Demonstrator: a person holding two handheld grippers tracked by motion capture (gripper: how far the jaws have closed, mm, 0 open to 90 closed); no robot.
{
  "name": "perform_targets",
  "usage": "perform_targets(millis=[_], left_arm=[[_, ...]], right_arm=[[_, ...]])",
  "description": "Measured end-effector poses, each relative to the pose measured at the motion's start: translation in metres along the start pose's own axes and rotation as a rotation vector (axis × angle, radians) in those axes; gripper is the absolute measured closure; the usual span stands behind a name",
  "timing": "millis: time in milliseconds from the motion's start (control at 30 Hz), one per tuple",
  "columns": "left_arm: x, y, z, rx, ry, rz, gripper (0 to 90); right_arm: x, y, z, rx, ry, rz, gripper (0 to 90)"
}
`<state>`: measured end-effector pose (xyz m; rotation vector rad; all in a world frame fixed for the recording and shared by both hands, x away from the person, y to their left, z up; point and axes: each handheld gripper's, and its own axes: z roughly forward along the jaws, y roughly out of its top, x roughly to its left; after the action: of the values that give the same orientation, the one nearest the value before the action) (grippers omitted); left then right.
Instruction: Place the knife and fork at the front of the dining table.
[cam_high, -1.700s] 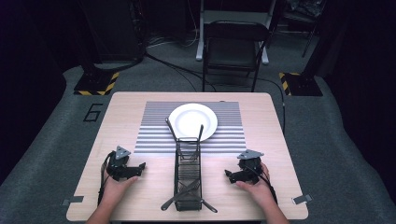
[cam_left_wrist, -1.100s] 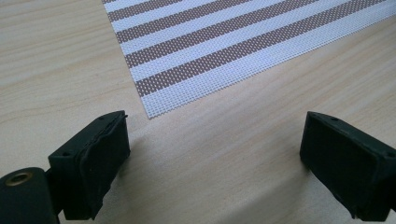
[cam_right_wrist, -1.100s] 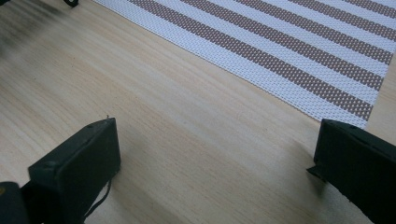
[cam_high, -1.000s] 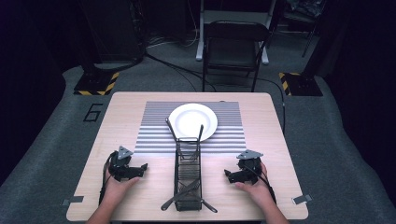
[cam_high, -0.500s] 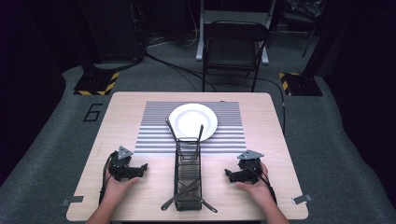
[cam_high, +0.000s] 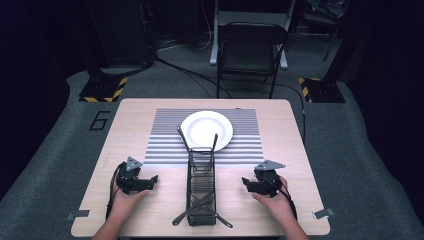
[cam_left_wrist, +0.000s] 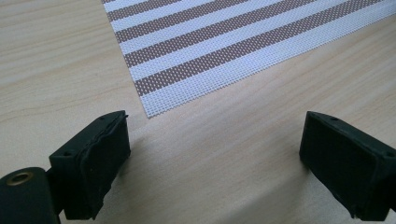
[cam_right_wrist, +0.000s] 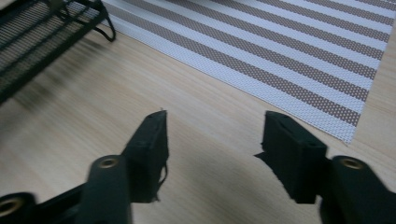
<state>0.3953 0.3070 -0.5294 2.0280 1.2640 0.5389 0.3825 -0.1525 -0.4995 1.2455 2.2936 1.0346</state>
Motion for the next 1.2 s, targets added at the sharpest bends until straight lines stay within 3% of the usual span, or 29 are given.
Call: perform_targets(millis=[200,433,567,767,1200], left_arm=[[0.0,0.0,0.0,-0.002,0.001,0.001,8.4],[0.0,0.0,0.0,0.0,-0.001,0.001,8.4],[0.0,0.0,0.0,0.0,-0.001,0.001,8.4],[0.0,0.0,0.0,0.001,-0.001,0.001,8.5],[0.0,0.0,-0.001,0.006,-0.003,0.006,8.5]], right_arm=[[0.011,0.01,-0.012,-0.03,-0.008,-0.021,45.8],[0.017,0.02,-0.022,-0.035,0.019,-0.025,48.8],[0.023,0.031,-0.029,-0.064,0.032,-0.039,53.1],[0.026,0.043,-0.032,-0.085,0.06,-0.034,57.3],[0.036,0.072,-0.036,-0.102,0.101,-0.077,63.6]])
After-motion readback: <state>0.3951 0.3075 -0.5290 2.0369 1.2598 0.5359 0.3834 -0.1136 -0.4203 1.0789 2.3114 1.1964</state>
